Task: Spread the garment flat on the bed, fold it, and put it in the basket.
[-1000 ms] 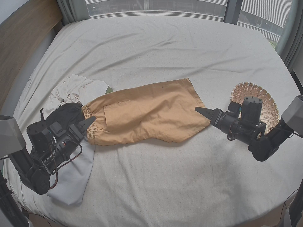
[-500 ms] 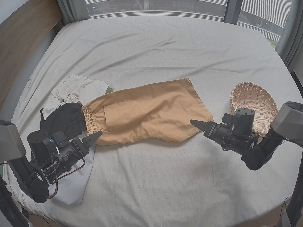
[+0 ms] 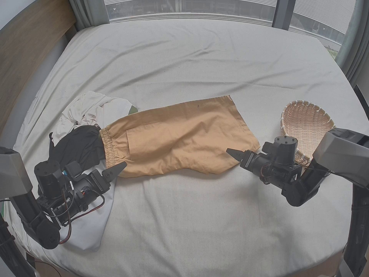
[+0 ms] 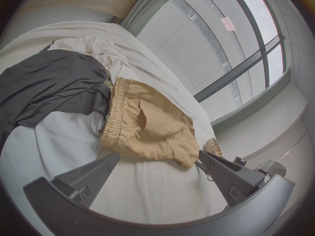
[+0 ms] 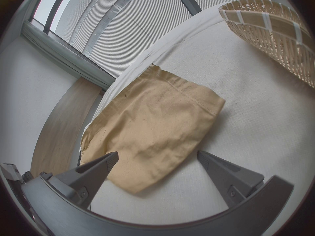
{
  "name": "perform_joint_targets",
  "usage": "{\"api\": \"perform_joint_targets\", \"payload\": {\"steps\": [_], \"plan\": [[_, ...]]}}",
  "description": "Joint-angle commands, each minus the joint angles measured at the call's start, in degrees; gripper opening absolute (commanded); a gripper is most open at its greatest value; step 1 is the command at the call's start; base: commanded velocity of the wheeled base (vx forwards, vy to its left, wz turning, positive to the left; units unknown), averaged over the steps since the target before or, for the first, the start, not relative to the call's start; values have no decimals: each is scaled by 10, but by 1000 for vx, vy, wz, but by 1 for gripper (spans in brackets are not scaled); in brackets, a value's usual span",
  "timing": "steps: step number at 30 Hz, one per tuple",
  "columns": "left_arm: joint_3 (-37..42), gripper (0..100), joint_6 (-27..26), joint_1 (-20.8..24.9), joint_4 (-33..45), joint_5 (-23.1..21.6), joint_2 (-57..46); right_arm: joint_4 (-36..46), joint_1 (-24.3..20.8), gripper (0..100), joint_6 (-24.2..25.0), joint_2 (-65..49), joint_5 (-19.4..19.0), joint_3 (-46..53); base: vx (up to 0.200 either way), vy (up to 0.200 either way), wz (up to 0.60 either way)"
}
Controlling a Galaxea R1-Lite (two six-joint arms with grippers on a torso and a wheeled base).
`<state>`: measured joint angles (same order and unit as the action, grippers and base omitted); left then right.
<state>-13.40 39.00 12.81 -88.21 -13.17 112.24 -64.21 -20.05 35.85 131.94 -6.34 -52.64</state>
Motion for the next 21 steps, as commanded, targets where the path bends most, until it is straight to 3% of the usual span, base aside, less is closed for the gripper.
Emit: {"api": "perform_joint_targets", "payload": {"steps": [1,10,11,21], "plan": [[0,100,0,-1,0,2,1,0,0,100,15,39,7,-41,0,0,0],[-2,100,0,-1,0,2,2,-8,0,100,46,48,29,-76,0,0,0],[-2,100,0,-1,0,3,3,-13,0,0,47,49,29,-76,0,0,0],[-1,100,0,-2,0,3,3,-74,1,0,60,62,57,-66,0,0,0]]}}
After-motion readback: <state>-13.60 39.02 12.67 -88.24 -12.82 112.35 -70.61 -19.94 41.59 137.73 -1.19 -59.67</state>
